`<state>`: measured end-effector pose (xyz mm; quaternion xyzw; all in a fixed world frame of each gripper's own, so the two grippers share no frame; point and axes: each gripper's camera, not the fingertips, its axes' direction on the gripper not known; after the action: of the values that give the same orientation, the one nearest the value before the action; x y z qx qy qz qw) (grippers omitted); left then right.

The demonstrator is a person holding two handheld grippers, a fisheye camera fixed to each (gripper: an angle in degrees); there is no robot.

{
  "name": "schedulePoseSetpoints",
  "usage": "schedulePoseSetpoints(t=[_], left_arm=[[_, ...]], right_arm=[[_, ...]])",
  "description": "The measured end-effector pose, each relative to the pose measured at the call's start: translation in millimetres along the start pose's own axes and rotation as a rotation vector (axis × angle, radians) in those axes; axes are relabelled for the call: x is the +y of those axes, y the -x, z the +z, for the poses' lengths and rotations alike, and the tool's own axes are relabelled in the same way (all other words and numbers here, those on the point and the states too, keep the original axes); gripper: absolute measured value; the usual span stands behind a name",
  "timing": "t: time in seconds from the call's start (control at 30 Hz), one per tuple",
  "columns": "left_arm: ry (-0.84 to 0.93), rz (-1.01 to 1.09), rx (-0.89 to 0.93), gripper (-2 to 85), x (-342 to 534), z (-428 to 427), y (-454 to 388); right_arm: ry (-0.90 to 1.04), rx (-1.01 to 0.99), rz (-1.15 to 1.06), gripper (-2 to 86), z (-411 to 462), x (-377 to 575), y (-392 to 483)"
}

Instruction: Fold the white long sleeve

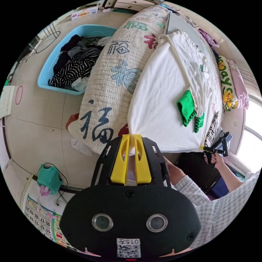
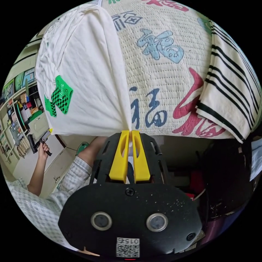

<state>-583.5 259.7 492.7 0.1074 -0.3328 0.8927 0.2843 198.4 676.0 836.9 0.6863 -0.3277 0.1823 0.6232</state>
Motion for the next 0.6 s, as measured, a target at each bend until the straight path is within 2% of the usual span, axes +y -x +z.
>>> schedulePoseSetpoints(t=[0.13, 0.23, 0.3, 0.43, 0.53, 0.6], left_arm=[[-0.029, 0.038, -0.091, 5.1, 9.2, -28.5, -16.1], [-0.097, 0.125, -0.145, 6.8, 10.0, -59.1, -50.7], [-0.146, 0.18, -0.136, 7.5, 6.6, -71.0, -80.1], [-0.173, 0.266, 0.091, 8.7, -12.5, -57.1, -150.9], [-0.149, 0.284, 0.22, 10.3, -24.5, -25.2, -198.0], [-0.128, 0.32, 0.203, 11.6, -28.9, -7.4, -225.6]], right_arm=[[-0.035, 0.022, -0.01, 4.0, -19.4, 10.5, -4.9], [-0.168, 0.069, -0.121, 6.8, -55.4, 14.9, 22.7], [-0.244, 0.021, -0.2, 8.6, -70.8, 6.3, 50.1], [-0.236, -0.181, -0.427, 9.5, -64.6, -38.7, 118.0], [-0.145, -0.107, -0.496, 8.6, -37.0, -63.0, 149.6], [-0.111, -0.051, -0.509, 6.3, -24.6, -69.0, 158.6]])
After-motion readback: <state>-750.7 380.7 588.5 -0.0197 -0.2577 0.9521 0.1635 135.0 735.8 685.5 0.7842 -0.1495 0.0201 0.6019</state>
